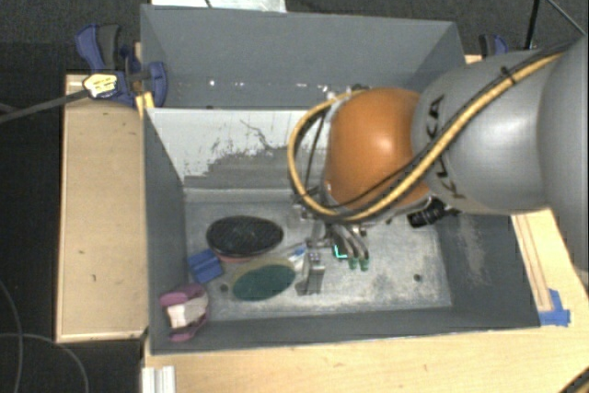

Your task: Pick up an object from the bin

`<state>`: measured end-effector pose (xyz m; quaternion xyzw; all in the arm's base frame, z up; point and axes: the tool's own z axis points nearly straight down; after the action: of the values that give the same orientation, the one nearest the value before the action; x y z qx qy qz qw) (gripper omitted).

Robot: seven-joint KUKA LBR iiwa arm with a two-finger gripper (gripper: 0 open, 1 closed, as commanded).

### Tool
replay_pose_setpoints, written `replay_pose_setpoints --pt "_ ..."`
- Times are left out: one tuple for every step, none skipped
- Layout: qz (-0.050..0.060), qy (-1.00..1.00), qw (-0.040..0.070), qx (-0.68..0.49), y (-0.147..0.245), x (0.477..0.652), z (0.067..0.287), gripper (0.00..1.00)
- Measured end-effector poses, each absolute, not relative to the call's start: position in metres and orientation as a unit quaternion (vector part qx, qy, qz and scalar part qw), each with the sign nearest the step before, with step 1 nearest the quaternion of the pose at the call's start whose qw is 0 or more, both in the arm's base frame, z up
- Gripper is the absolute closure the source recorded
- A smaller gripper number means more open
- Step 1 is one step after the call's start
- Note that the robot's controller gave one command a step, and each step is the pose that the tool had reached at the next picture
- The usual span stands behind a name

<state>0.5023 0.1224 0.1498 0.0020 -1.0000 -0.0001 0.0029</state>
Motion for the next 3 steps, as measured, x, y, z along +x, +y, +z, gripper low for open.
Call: replay_pose_setpoints --pt "-0.001 -0.992 -0.005 0.125 0.148 0.483 0.072 0.0" --pt "-0.001 -1.0 -0.002 0.017 0.187 0.481 0.101 0.0" --pt "-0.001 -0.996 -0.002 -0.09 0.176 0.487 0.117 0.0"
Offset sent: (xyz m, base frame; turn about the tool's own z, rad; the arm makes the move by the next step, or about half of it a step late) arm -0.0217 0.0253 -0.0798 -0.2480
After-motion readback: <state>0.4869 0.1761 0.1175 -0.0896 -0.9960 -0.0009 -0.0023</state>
